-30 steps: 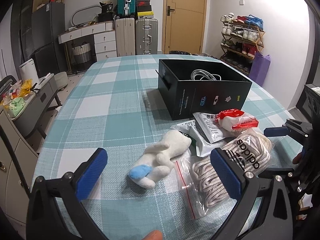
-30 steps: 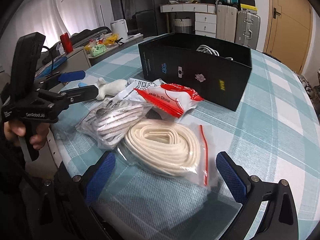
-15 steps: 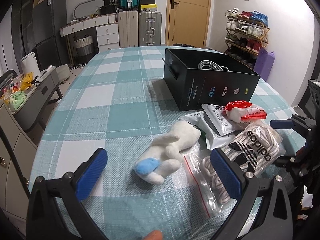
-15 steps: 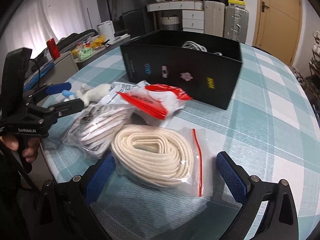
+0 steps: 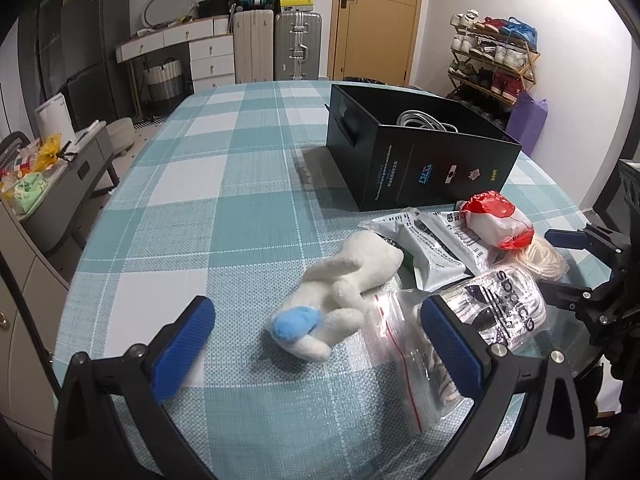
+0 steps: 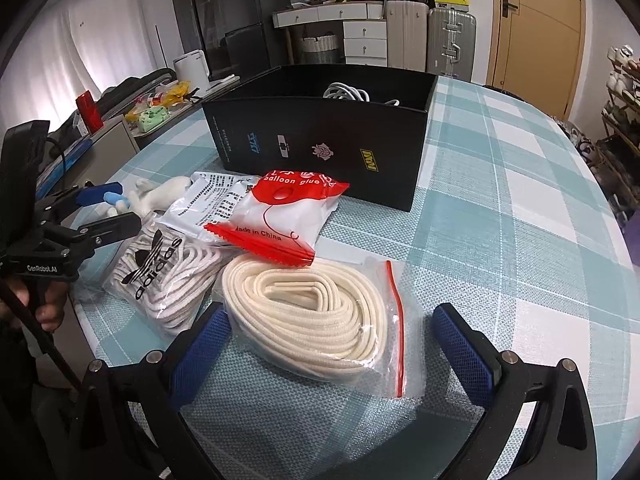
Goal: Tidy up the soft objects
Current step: 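Withdraw both tools from the box back toward the remaining items, then grasp the bagged cream rope with the right gripper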
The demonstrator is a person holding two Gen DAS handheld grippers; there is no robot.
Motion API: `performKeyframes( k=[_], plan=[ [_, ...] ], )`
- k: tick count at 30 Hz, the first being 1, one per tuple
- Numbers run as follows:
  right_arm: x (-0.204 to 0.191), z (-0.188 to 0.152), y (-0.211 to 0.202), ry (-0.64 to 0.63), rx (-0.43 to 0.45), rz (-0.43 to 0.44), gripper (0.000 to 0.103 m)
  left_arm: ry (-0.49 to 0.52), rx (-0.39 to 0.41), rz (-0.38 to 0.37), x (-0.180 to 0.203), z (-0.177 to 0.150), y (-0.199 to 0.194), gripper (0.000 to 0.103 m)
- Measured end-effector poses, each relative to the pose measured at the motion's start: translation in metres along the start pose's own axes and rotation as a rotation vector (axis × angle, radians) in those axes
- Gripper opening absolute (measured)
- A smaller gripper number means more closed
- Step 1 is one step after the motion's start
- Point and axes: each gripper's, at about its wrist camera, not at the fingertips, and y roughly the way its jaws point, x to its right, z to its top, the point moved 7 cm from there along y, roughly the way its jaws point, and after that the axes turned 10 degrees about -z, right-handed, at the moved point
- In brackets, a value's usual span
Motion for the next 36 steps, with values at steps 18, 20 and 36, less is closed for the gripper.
performKeyframes(
  k=[18,20,36],
  plan=[
    [0.011,-0.01,-0.012,0.006,0.032,0.054,0.058,-0.025,0.027,-0.029,-0.004,0.003,-0.004,0.102],
    [0.014,-0.012,-0.015,0.01,0.036,0.054,0.055,-0.026,0.032,-0.031,-0.004,0.004,-0.006,0.102],
    [0.041,-0.024,-0.036,0.049,0.099,0.028,0.034,0.015,0.015,-0.025,-0.002,0.01,-0.002,0.096]
  ],
)
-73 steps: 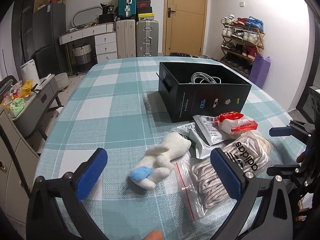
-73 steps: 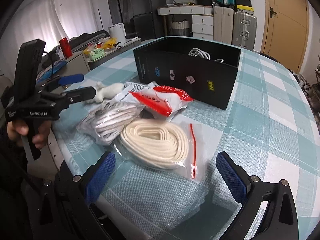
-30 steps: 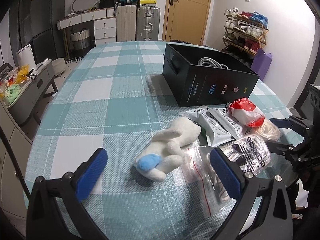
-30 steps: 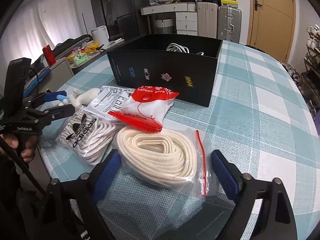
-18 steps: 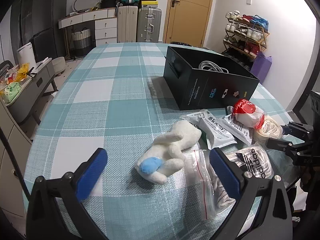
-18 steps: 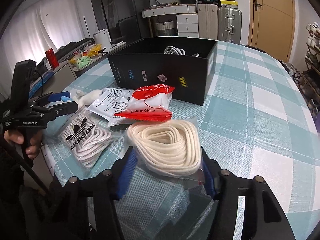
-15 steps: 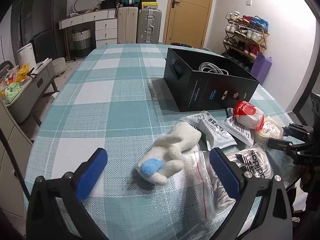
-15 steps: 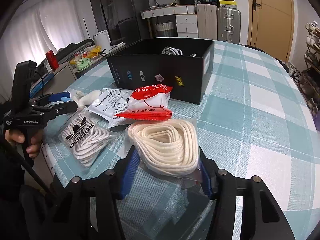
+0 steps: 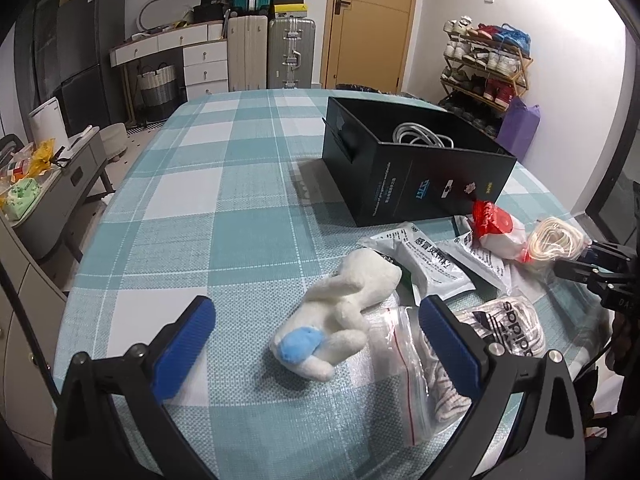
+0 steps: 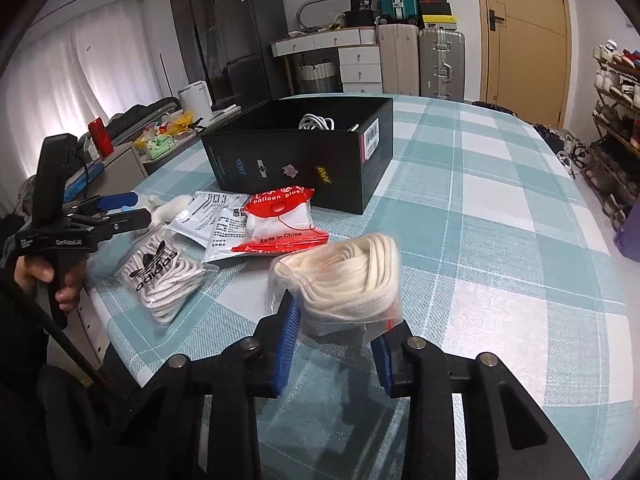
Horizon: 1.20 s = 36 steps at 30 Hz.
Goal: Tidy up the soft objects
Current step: 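Grasp the bagged cream rope with the right gripper, then grasp the white plush toy with the left gripper while the right lifts the rope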
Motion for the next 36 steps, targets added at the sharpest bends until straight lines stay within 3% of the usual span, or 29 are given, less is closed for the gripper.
performKeyframes(
  k=[4,6,8,13,20,32,36],
  plan=[
    [0.001,-0.001,-0.002,-0.006,0.0,-0.002,0.034,0.013,-0.026,-0.001,0.002,-0.002,0.007,0.078],
    [0.001,-0.001,-0.002,-0.01,0.001,-0.004,0.036,0.021,-0.029,-0.028,0.005,-0.003,0.007,0.056],
    [0.001,-0.002,-0.002,-0.017,0.005,-0.007,0.038,0.03,-0.034,-0.032,0.008,-0.005,0.008,0.043],
    [-0.003,-0.001,-0.003,-0.033,0.015,-0.008,0.047,0.055,-0.014,-0.05,0.014,-0.005,0.003,0.036],
    [0.005,0.002,-0.004,-0.006,0.039,-0.046,0.063,0.044,0.036,-0.08,0.016,-0.001,-0.011,0.035],
    [0.02,0.017,0.004,0.186,0.034,0.036,0.063,0.017,0.066,-0.1,0.015,0.004,-0.017,0.035],
    [0.017,0.022,0.008,0.203,0.031,0.071,0.042,0.015,0.072,-0.099,0.016,0.005,-0.02,0.035]
  ],
)
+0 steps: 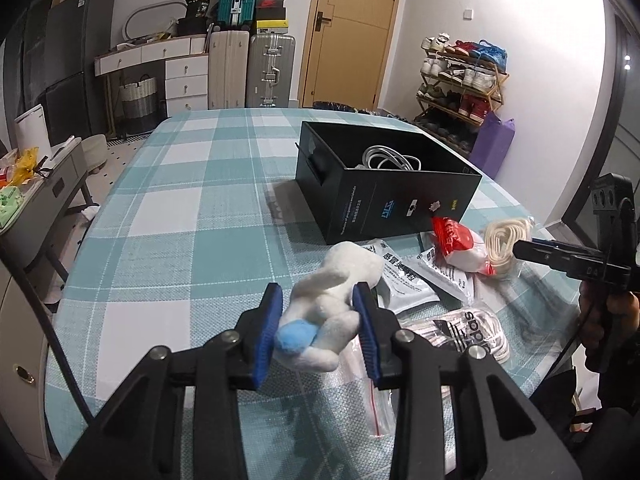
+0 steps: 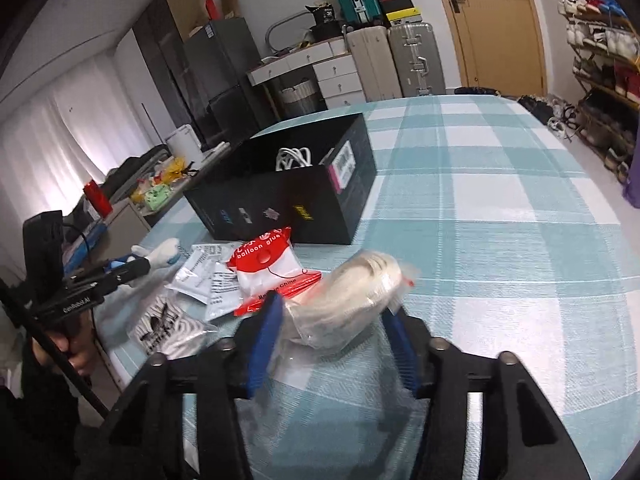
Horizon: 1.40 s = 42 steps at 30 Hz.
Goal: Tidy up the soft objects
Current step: 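Grasp the white plush toy with the left gripper while the right lifts the rope, then carry plush toy and rope bag into the black box and release both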
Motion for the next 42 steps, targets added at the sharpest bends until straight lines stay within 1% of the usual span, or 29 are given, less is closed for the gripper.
performKeyframes(
  k=[1,2,4,6,10,19,29,42],
  plan=[
    [-0.002,0.0,0.0,0.0,-0.001,0.01,0.035,-0.001,0.002,0.0,0.0,0.0,-0.001,0.035],
    [-0.003,0.0,0.001,0.001,-0.001,0.014,0.033,-0.002,0.005,0.001,0.0,0.001,-0.002,0.035],
    [-0.004,-0.001,0.0,0.0,0.006,0.02,0.025,-0.003,0.009,0.002,0.0,0.002,-0.003,0.035],
    [-0.006,-0.001,-0.004,-0.007,0.017,0.033,0.02,-0.006,0.022,-0.001,0.001,0.004,-0.006,0.035],
    [-0.009,0.001,-0.013,-0.032,0.054,0.033,0.017,-0.003,0.049,-0.003,0.004,0.01,-0.012,0.035],
    [-0.01,0.014,-0.039,-0.048,0.149,0.04,0.016,0.009,0.09,0.003,0.011,0.027,-0.019,0.035],
    [-0.018,0.031,-0.064,-0.065,0.239,0.084,0.016,0.015,0.133,0.001,0.022,0.051,-0.018,0.035],
    [-0.039,0.064,-0.079,-0.099,0.323,0.118,0.016,0.01,0.185,0.014,0.029,0.084,-0.005,0.035]
  ],
)
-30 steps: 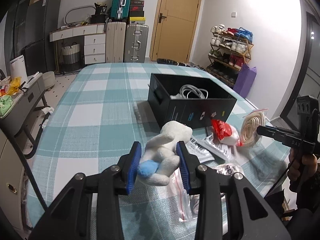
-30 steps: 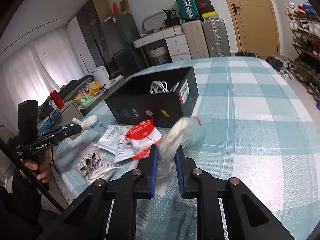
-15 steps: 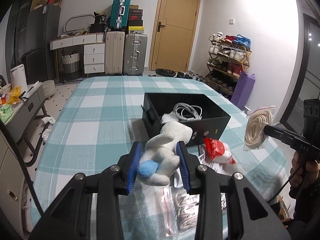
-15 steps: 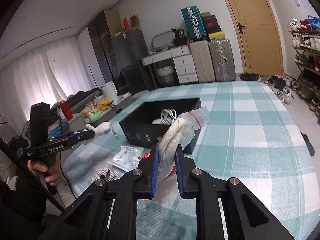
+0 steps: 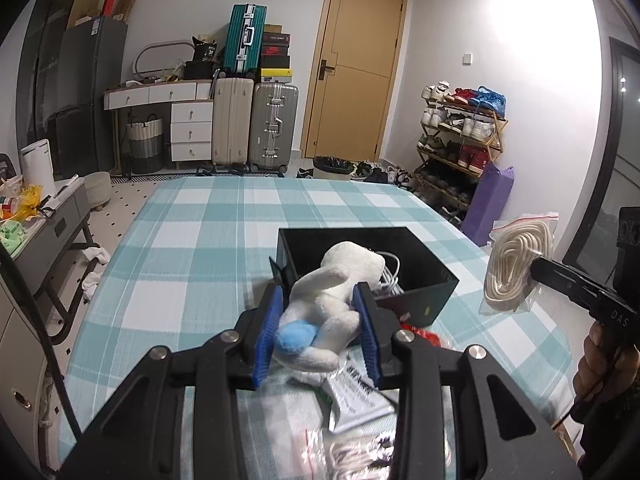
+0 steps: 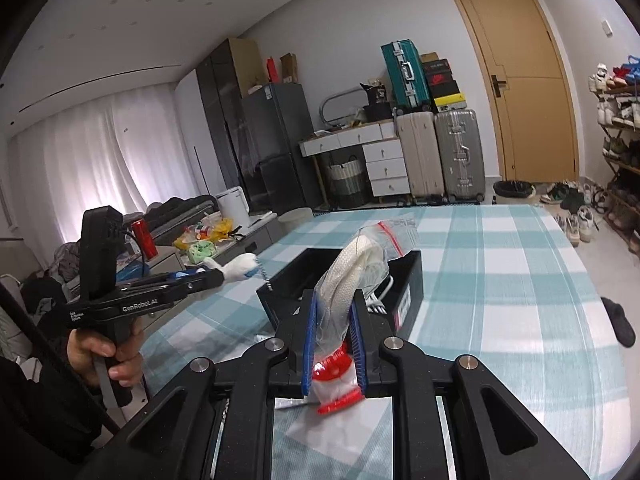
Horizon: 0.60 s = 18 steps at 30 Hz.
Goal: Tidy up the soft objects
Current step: 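Carry plush toy and rope bag into the black box and release both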
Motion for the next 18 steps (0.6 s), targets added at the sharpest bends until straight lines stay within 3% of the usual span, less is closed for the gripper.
performKeyframes(
  k=[18],
  plan=[
    [-0.016,0.032,0.037,-0.015,0.002,0.05,0.016,-0.002,0.017,0.001,0.007,0.029,0.05,0.035]
  ],
)
